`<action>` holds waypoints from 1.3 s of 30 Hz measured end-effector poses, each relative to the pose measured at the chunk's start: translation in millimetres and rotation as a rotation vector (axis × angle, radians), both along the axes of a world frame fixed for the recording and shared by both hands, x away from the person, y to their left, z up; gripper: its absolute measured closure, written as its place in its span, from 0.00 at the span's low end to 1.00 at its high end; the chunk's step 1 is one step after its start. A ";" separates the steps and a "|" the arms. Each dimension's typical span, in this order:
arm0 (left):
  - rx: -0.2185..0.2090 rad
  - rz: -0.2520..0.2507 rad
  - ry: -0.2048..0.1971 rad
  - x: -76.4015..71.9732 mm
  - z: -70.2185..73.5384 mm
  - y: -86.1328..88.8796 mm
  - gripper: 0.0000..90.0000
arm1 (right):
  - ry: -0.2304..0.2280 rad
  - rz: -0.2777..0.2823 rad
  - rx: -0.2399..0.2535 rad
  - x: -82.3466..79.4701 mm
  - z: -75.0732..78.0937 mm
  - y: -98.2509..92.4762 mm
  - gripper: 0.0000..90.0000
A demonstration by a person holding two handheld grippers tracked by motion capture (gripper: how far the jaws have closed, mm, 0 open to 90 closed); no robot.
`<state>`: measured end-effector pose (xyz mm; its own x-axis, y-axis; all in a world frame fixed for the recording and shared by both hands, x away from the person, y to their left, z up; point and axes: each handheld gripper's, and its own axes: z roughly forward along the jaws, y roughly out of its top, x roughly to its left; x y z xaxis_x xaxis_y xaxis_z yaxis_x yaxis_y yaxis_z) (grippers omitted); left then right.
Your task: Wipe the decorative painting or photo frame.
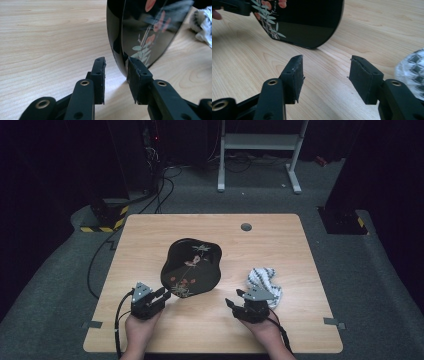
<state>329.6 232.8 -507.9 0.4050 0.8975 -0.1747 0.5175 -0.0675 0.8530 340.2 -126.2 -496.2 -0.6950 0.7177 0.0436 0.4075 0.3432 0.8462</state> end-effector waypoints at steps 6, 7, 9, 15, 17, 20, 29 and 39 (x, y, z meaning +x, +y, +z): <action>-0.020 0.012 0.019 18.4 -4.8 -4.2 0.75 | -0.022 -0.041 -0.004 10.2 -3.6 14.8 0.68; -0.025 0.009 0.032 21.5 -5.8 -5.0 0.75 | -0.020 -0.046 -0.010 12.1 -5.3 17.4 0.68; -0.018 0.001 0.036 25.0 -7.4 -7.7 0.76 | -0.012 -0.062 -0.012 17.5 -7.7 22.5 0.71; -0.020 -0.013 0.042 29.6 -8.7 -12.3 0.76 | -0.020 -0.058 -0.028 23.7 -7.0 29.5 0.76; -0.021 -0.017 0.040 30.7 -8.5 -12.5 0.77 | -0.023 -0.060 -0.024 28.4 -6.3 31.7 0.79; -0.019 -0.020 0.040 32.1 -9.0 -13.0 0.77 | -0.026 -0.056 -0.024 30.3 -5.9 33.4 0.81; 0.006 -0.025 0.057 35.7 -13.7 -15.6 0.78 | -0.044 -0.055 -0.046 38.8 -4.4 38.8 0.82; 0.020 -0.024 0.034 27.5 -11.2 -11.9 0.71 | -0.057 -0.058 -0.023 33.0 2.2 37.8 0.66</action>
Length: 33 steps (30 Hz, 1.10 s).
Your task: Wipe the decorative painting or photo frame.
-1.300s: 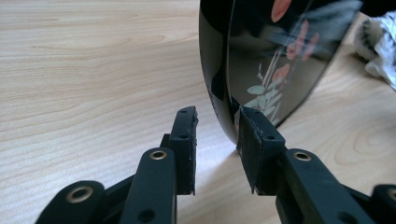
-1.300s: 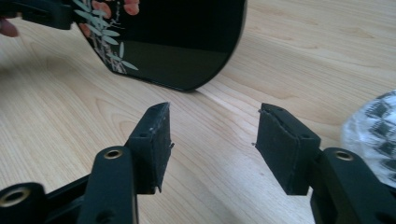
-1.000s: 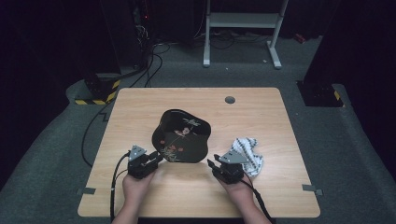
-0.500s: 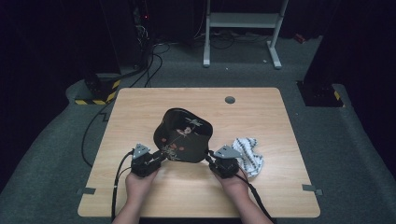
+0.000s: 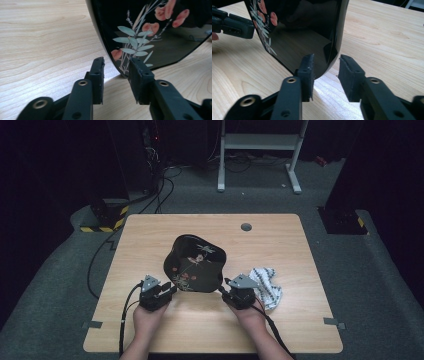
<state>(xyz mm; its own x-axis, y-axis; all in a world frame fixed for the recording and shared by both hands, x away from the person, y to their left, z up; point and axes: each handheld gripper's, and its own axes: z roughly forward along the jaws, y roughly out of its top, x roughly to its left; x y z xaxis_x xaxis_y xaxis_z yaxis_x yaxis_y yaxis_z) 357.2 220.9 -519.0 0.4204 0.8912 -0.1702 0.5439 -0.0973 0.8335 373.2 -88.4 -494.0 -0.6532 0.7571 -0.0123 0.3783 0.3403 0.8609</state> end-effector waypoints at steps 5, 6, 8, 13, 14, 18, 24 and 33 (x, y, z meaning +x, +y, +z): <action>0.022 -0.016 -0.045 -15.1 4.9 6.8 0.65 | -0.002 -0.004 0.005 -5.2 4.5 -5.4 0.57; 0.045 -0.019 -0.057 -18.8 6.7 8.2 0.63 | -0.008 -0.004 0.004 -7.4 6.1 -8.4 0.55; 0.063 -0.025 -0.072 -23.6 8.9 10.8 0.60 | -0.017 -0.007 0.003 -11.8 8.5 -14.4 0.54; 0.069 -0.015 -0.084 -33.1 11.8 21.1 0.56 | -0.046 -0.033 0.003 -25.1 12.8 -37.2 0.52; 0.074 -0.011 -0.083 -34.7 12.0 23.9 0.56 | -0.050 -0.040 0.003 -27.6 13.3 -42.6 0.51; 0.080 0.001 -0.073 -41.0 9.9 34.9 0.53 | -0.063 -0.063 -0.002 -34.4 13.4 -61.2 0.51; 0.149 -0.001 -0.039 -61.2 -2.9 56.4 0.47 | -0.085 -0.163 0.010 -47.6 11.6 -112.4 0.49; 0.139 -0.008 -0.070 -59.4 1.4 56.8 0.38 | -0.067 -0.281 0.018 -44.2 4.5 -152.9 0.47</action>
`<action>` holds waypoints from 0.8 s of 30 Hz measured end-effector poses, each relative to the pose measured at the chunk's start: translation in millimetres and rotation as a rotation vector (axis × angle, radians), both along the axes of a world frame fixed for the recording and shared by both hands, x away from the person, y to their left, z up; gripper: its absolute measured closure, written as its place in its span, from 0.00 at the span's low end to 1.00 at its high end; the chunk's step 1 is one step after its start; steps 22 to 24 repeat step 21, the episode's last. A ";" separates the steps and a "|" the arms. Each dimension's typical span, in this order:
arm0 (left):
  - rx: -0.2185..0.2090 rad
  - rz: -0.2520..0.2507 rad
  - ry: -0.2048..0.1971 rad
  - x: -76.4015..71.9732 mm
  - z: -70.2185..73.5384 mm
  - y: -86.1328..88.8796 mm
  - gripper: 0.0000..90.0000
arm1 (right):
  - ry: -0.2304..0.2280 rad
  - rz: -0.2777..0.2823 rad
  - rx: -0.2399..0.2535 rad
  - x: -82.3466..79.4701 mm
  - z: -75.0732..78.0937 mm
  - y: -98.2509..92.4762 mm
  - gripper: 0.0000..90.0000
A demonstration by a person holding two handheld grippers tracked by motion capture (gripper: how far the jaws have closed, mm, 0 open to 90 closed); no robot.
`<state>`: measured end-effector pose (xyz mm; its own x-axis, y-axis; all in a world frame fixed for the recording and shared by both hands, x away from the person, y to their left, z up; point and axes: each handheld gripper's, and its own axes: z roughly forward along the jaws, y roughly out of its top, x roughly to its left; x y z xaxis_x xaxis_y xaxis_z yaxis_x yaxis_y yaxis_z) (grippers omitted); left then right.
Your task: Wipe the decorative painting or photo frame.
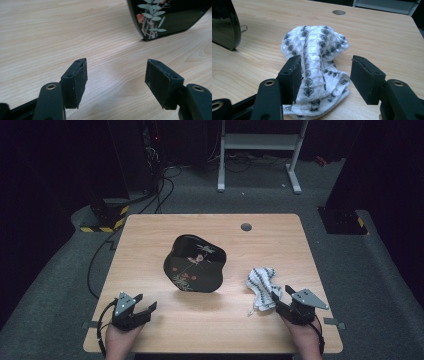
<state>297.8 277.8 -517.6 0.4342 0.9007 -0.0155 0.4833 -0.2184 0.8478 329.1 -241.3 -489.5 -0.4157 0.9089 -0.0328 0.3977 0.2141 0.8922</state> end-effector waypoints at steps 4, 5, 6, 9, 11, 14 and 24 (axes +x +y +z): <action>-0.010 0.007 -0.004 1.2 0.8 4.7 0.38 | 0.005 0.002 -0.018 -0.9 -3.7 3.0 0.47; -0.017 0.011 -0.006 1.0 1.3 6.0 0.39 | 0.005 0.001 -0.019 -0.8 -4.1 3.3 0.47; -0.020 0.013 -0.009 1.0 1.3 7.2 0.39 | 0.006 0.001 -0.019 -0.4 -4.3 3.6 0.47; -0.017 0.016 -0.001 1.4 -0.4 8.0 0.39 | 0.005 0.001 -0.016 0.1 -3.9 3.6 0.47; -0.020 0.020 0.007 2.0 -1.5 8.2 0.39 | 0.004 0.001 -0.012 1.0 -4.1 3.2 0.47; -0.014 0.017 0.004 1.6 -1.1 7.5 0.39 | 0.010 0.006 -0.012 1.7 -5.9 3.3 0.47; -0.013 0.018 0.003 0.8 -1.2 8.0 0.39 | 0.016 0.010 -0.008 2.6 -6.1 4.6 0.47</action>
